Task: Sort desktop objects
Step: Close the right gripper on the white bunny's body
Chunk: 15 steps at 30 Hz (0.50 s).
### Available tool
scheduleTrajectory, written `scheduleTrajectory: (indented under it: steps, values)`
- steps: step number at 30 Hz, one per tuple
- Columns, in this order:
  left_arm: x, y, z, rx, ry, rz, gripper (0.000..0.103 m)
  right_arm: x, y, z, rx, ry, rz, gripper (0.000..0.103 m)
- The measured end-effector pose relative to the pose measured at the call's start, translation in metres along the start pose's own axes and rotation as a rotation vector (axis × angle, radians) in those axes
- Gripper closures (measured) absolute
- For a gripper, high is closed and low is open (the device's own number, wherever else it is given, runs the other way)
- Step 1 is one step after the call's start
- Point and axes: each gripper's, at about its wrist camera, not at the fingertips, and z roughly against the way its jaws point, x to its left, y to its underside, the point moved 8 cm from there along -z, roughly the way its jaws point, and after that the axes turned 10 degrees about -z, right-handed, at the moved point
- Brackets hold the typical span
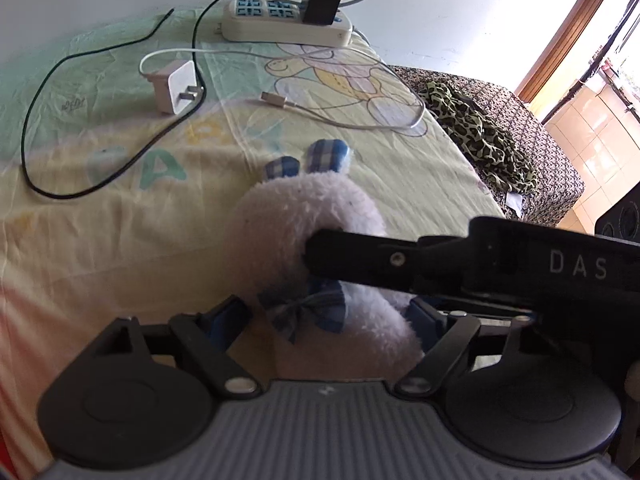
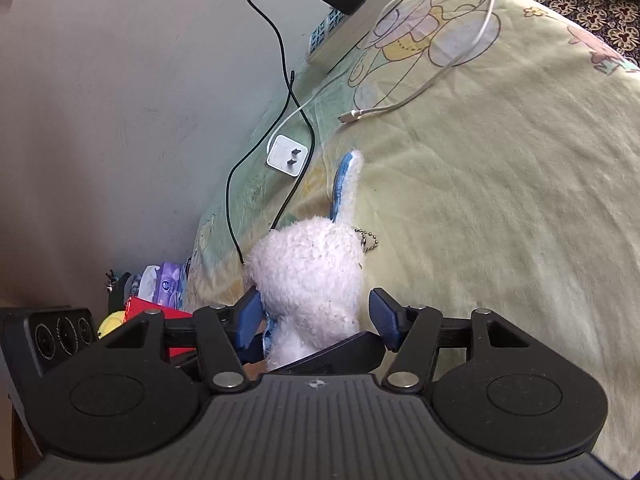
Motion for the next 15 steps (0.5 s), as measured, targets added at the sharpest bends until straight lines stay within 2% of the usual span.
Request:
scheduleTrajectory:
  steps: [4, 15]
  values:
    - [0.001, -0.001, 0.004, -0.003, 0.018, 0.02, 0.022, 0.003, 0.001, 0.005, 0.002, 0.008, 0.019, 0.048]
    - [-0.024, 0.007, 0.033, -0.05, 0.029, -0.033, 0.029, 0.009, 0.018, 0.034, -0.017, 0.079, 0.065, 0.066]
